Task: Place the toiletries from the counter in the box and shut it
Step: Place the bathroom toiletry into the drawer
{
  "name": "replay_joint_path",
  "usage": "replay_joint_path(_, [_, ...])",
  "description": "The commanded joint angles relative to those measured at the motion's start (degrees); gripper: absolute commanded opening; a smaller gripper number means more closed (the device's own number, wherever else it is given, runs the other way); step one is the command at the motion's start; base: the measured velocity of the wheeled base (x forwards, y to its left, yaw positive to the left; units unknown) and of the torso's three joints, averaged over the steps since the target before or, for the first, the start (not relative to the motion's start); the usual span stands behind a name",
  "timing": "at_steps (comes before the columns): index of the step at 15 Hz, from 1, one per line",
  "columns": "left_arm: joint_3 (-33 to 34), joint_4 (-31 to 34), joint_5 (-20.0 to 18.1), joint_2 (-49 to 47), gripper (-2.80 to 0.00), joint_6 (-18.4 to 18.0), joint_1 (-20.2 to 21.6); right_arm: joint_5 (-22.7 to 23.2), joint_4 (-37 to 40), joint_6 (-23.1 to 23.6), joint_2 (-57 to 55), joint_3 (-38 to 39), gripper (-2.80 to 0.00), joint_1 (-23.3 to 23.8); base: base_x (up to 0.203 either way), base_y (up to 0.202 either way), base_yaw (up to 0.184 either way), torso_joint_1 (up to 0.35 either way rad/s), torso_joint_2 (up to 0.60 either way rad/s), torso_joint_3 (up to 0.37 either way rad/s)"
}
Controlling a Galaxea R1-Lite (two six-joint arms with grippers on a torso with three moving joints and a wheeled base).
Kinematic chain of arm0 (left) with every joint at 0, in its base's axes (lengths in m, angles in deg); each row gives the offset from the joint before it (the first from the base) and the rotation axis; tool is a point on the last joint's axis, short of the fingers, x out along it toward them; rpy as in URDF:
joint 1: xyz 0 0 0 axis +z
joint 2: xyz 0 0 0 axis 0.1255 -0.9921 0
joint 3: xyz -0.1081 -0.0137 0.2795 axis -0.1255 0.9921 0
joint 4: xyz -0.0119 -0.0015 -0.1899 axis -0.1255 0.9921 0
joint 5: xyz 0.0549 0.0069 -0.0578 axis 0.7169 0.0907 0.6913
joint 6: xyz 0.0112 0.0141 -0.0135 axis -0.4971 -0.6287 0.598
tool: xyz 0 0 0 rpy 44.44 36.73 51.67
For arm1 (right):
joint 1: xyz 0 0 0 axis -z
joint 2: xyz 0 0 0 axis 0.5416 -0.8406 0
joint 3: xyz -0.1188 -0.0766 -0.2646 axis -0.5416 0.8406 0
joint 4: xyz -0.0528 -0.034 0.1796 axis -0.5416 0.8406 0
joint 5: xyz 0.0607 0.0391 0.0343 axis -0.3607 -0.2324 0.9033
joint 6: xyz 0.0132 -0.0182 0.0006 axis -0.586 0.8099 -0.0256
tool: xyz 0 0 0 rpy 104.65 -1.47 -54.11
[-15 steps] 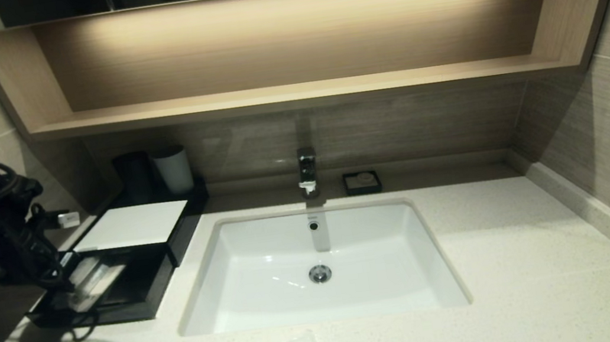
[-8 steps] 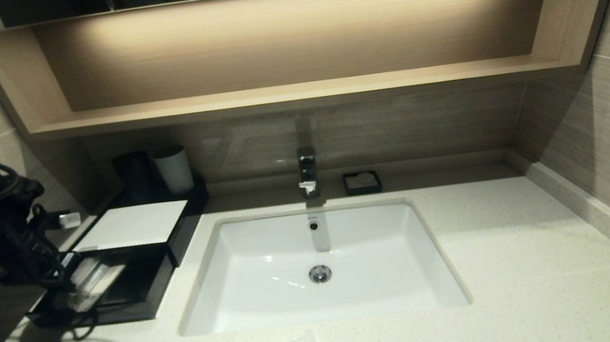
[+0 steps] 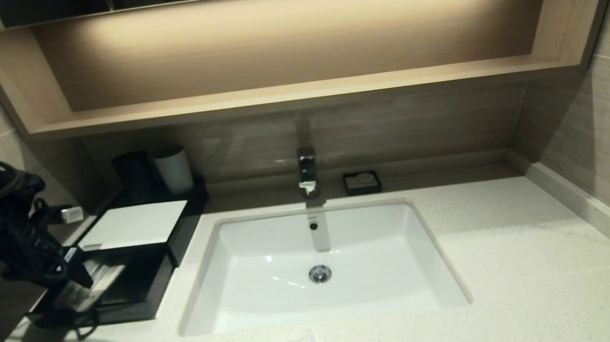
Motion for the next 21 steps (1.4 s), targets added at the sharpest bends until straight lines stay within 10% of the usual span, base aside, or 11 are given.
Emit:
replay_joint_path(1, [0.0, 0.3, -1.1, 2.2, 0.0, -0.1, -0.2, 0.0, 0.0, 0.0, 0.0, 0.1, -2.8, 0.0, 0.0, 0.0, 0.0, 0.0, 0.0, 0.0])
replay_joint_path(8, [0.1, 1.2, -2.3, 6.6, 0.0, 0.5, -1.5, 0.0, 0.0, 0.0, 0.0, 0.1, -2.8, 0.0, 0.0, 0.0, 0.0, 0.0, 0.0, 0.0])
replay_joint_path(9, [0.1, 1.6, -2.3, 6.7, -2.8, 0.8, -1.5, 0.0, 0.0, 0.1, 0.0, 0.1, -2.8, 0.0, 0.0, 0.0, 0.0, 0.0, 0.0, 0.0])
replay_joint_path(21, [0.1, 3.6, -0.8, 2.3, -2.8, 10.0, -2.2, 0.0, 0.0, 0.0, 0.0, 0.1, -2.8, 0.0, 0.0, 0.0, 0.0, 0.0, 0.0, 0.0])
